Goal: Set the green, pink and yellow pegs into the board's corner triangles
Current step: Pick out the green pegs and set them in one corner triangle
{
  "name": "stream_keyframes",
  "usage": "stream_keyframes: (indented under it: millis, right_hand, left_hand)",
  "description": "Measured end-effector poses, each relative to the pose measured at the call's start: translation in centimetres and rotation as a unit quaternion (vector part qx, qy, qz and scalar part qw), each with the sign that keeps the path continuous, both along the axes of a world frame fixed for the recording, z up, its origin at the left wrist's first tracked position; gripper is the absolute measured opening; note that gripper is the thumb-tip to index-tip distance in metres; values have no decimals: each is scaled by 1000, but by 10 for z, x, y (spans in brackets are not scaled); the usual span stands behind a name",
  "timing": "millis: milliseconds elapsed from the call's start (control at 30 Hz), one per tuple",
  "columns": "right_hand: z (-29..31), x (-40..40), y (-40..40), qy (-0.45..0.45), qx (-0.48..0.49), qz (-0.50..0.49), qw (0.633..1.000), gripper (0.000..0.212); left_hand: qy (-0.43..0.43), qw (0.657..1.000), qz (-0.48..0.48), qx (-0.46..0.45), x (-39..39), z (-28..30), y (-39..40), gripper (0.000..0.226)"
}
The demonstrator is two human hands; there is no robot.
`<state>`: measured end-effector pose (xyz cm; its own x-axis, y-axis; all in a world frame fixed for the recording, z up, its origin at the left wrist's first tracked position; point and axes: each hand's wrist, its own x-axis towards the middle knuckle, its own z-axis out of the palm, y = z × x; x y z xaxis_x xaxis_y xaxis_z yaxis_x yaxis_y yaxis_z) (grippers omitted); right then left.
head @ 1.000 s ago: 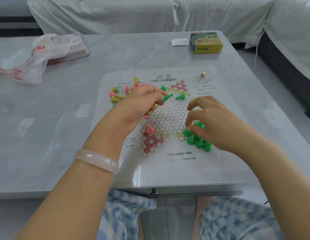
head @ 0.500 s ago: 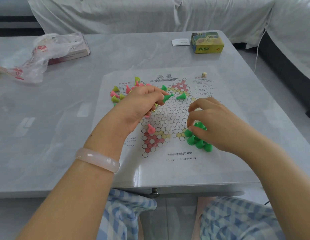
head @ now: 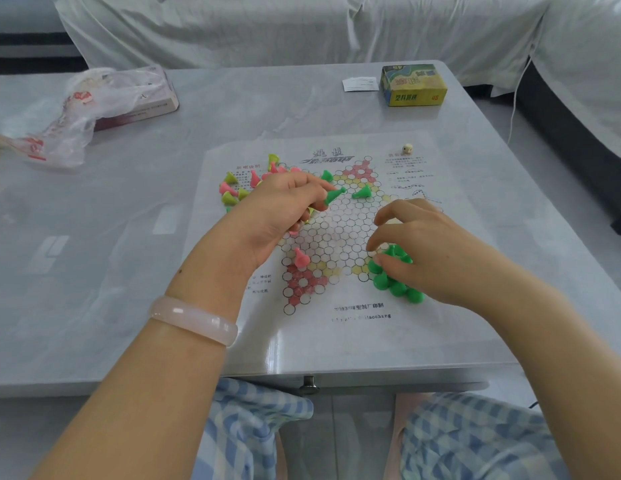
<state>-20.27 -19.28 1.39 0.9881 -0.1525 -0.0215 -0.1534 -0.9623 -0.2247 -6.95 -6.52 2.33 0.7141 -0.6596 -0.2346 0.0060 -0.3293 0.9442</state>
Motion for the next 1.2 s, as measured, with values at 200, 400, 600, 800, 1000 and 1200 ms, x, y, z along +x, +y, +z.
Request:
stream_keyframes:
  millis: [200,400,600,800,1000,1200]
  right_hand:
    - [0,4,-1,-128,87,-50,987,26]
    - [6,8,6,-243,232,-134,932,19]
    - [8,9,12,-253,287,-128,915,13]
    - [5,8,6,-251,280,-147,915,11]
    - [6,5,1,-204,255,-135,936,10]
    - [1,0,4,-45,141,-25,989,7]
  left_hand:
    - [-10,1000,-5,9,-2,-3,-3,20]
    - [59,996,-54,-31,-11,0,-7,11]
    - [86,992,-83,-47,-15,-2,-10,12]
    - [70,997,-30,-33,-11,-5,-11,16]
    - [77,988,113,-75,12,-6,-1,35]
    - [78,983,128,-103,16,-4,4,33]
